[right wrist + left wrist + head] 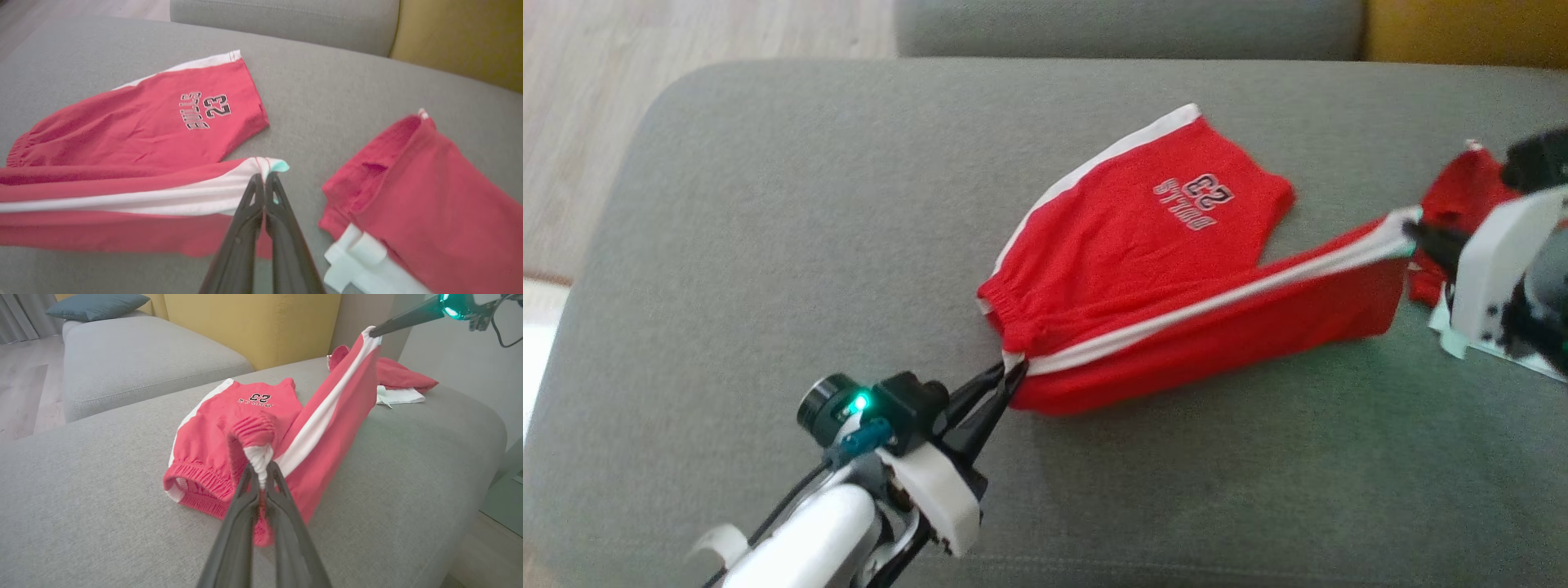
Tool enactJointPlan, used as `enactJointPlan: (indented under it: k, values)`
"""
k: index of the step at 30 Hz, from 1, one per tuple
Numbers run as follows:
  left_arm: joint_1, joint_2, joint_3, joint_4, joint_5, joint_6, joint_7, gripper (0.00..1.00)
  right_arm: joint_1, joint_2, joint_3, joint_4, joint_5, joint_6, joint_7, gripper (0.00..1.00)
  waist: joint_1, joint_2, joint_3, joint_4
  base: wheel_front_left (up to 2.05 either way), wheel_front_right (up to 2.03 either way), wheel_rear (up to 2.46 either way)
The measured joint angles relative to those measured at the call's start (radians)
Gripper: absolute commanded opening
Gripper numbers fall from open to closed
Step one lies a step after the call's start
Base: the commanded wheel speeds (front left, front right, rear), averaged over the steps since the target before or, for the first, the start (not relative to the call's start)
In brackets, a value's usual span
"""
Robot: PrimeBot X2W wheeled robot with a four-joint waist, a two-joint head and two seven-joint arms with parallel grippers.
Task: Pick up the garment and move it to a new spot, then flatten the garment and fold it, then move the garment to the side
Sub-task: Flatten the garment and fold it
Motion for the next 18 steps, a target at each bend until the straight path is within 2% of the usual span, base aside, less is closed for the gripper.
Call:
enactJointPlan:
  k: [6, 18]
  values:
    - [-0.070, -0.044, 0.021, 0.045, -0.010, -0.001, -0.018, 0.00, -0.166, 0.028, 0.021, 0.061, -0.065, 0.000, 0.009, 0.00, 0.0000, 0.0000, 0.055, 0.075, 0.00, 0.00, 0.00]
    - [-0.212, -0.163, 0.029, 0.183, -0.029, -0.012, -0.037, 0.00, -0.390, 0.017, 0.102, 0.212, -0.139, 0.000, 0.002, 0.00, 0.0000, 0.0000, 0.164, 0.180, 0.00, 0.00, 0.00]
